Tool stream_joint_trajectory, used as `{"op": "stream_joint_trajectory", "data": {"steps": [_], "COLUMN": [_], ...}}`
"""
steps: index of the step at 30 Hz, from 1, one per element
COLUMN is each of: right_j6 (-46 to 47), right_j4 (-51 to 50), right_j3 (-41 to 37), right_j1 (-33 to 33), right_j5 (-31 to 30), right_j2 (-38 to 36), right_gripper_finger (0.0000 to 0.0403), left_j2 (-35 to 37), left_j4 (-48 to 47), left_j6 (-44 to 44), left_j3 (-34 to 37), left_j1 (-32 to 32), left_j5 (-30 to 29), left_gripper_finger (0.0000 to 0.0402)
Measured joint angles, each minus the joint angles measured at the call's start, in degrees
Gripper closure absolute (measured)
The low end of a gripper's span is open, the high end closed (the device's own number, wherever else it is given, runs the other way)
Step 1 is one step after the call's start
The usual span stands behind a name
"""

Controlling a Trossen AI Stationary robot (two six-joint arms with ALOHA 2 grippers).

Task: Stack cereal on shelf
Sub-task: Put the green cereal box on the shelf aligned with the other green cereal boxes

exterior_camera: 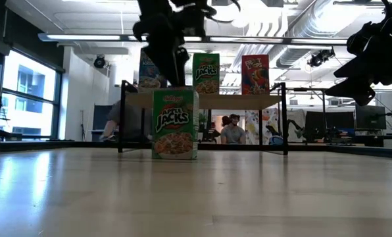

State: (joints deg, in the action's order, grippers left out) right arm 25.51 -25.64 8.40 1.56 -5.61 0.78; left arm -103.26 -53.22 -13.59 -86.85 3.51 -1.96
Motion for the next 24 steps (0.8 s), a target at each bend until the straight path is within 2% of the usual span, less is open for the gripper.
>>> {"op": "stream_joint_trajectory", "data": {"steps": [10, 24], "right_j6": [-0.01, 0.01], "right_j4": [0.00, 0.00], "right_j3": [0.00, 0.00], "right_j1": [-0.02, -0.02], "right_j5": [0.01, 0.01], "right_j2": [0.01, 0.01], "right_gripper_finger": [0.0146, 0.0146], "left_j2": [9.70, 22.01], "left_j4": [0.36, 0.55], "left_j6": [6.70, 23.25], "left_j3": [0.00, 0.00], "left_j1": [0.02, 0.02], "left_j5": [-0.19, -1.37], "left_gripper_finger": [0.0128, 0.0128]}}
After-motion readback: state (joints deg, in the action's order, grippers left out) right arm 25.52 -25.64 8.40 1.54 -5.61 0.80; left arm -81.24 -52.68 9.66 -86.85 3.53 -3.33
